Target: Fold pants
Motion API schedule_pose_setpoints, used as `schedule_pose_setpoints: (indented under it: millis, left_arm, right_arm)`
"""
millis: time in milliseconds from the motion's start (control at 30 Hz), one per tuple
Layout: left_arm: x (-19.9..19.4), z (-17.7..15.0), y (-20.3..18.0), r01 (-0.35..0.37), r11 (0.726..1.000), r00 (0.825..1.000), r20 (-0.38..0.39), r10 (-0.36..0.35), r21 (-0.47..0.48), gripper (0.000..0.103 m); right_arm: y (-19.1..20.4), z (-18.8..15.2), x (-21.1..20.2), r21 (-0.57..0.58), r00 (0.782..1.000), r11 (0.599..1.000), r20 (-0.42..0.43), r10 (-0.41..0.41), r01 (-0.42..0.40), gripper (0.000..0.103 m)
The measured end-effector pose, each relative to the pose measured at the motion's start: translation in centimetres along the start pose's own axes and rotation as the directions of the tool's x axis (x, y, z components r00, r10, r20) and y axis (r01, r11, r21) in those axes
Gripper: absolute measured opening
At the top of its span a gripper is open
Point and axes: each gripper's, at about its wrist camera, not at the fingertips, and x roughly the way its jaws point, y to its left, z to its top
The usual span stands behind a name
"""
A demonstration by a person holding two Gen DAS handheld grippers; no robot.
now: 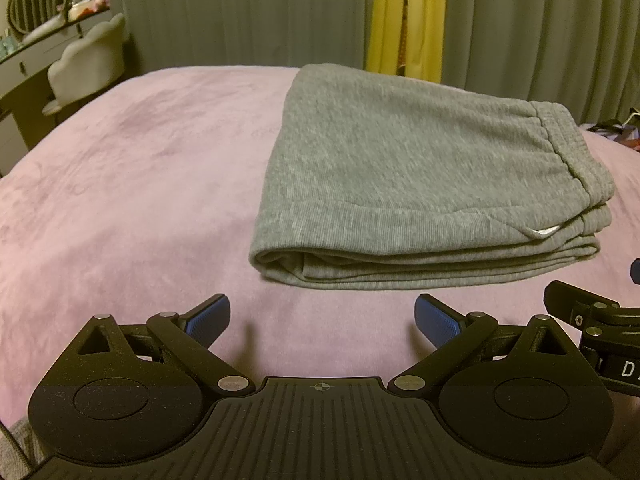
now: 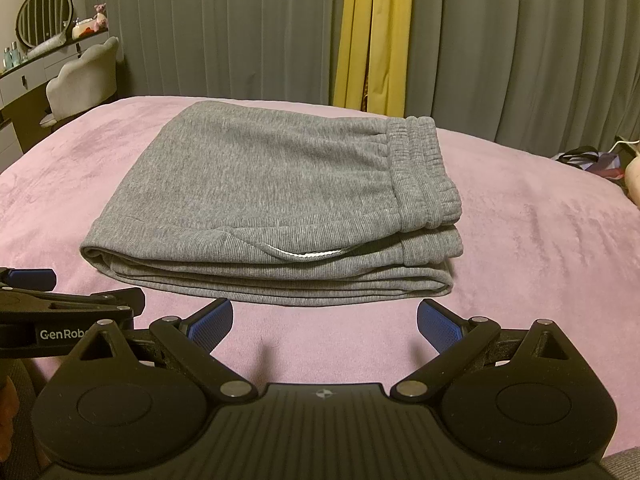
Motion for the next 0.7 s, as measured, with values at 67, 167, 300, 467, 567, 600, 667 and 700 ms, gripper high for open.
schedule_pose_setpoints:
  millis: [67,167,300,467,567,600,667,700]
  left_arm:
    - [0.01,0.0,0.0,0.001,1.0,1.0,0.0,-0.001,0.0,0.101]
    - [0.01,0.0,0.0,0.0,1.0,1.0,0.0,0.0,0.0,0.101]
    - [0.03,0.03,0.0,0.0,1.0,1.0,-0.001,0.0,-0.001,0.101]
    - [0.03,0.03,0.0,-0.001,1.0,1.0,-0.001,0.001,-0.001,0.101]
    - [0.05,0.03,0.0,-0.001,1.0,1.0,-0.001,0.001,-0.001,0.101]
    - [0.05,0.02,0.01,-0.001,1.0,1.0,-0.001,0.001,-0.001,0.101]
    - [0.06,0.02,0.01,-0.001,1.0,1.0,0.0,0.001,-0.001,0.102]
    - [0.06,0.02,0.02,0.0,1.0,1.0,-0.001,0.0,-0.001,0.102]
  right_arm:
    - [0.01,-0.01,0.0,0.0,1.0,1.0,0.001,0.002,-0.002,0.099]
    - [0.07,-0.06,-0.03,0.002,1.0,1.0,0.001,0.001,-0.001,0.099]
    - [0.09,-0.1,-0.02,0.003,1.0,1.0,0.001,0.003,-0.003,0.099]
    - [0.01,-0.05,0.02,0.002,1.0,1.0,0.001,0.003,-0.003,0.099]
    - [0.09,-0.12,0.01,0.002,1.0,1.0,0.001,0.004,-0.004,0.099]
    - [0.09,-0.11,0.0,0.003,1.0,1.0,0.001,0.004,-0.004,0.099]
    - [0.03,-0.07,0.03,0.003,1.0,1.0,0.0,0.004,-0.004,0.099]
    - [0.01,-0.07,0.03,0.003,1.0,1.0,0.001,0.005,-0.005,0.099]
